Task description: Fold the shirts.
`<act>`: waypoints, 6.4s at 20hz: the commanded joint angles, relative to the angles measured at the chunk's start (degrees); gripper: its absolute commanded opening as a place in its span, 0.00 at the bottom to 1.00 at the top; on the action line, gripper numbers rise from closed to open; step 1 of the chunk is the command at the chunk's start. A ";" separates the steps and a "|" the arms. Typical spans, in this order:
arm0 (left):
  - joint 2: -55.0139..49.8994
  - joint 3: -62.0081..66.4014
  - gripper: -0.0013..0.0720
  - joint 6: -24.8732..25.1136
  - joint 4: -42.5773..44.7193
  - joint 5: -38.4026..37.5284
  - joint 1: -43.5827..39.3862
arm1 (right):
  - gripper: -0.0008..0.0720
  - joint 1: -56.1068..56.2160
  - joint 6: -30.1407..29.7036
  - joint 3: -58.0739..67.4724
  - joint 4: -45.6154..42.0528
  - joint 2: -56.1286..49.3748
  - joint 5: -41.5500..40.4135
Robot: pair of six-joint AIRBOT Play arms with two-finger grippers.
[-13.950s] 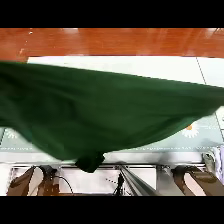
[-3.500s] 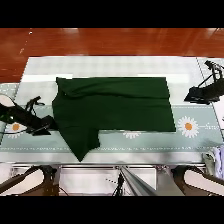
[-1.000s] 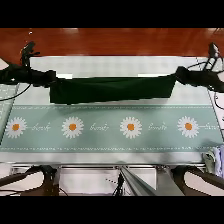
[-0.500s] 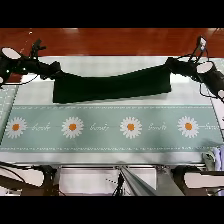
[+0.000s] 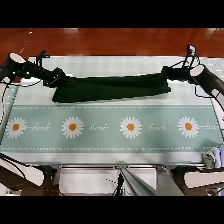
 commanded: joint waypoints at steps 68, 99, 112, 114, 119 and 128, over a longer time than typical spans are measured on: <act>-12.50 6.40 0.06 2.67 -38.95 14.82 -54.14 | 0.04 -3.50 16.68 0.09 -3.96 54.73 45.75; 35.95 6.38 0.06 5.73 -24.15 2.75 5.81 | 0.81 32.72 19.04 0.09 -7.15 12.79 15.41; 35.87 6.38 0.67 -2.47 -3.30 -2.45 5.79 | 0.81 -11.63 8.83 -33.94 5.18 33.48 24.85; 35.87 6.38 0.67 -2.49 -3.28 -4.39 5.79 | 0.81 -9.77 5.49 -39.60 15.13 32.57 18.23; 35.80 6.38 0.66 -3.52 -3.26 -6.40 5.11 | 0.81 1.88 -7.15 -41.72 35.06 24.28 10.56; 34.53 6.38 0.66 -4.55 -3.19 -6.49 -0.33 | 0.04 5.55 -18.80 -33.55 42.97 21.27 13.62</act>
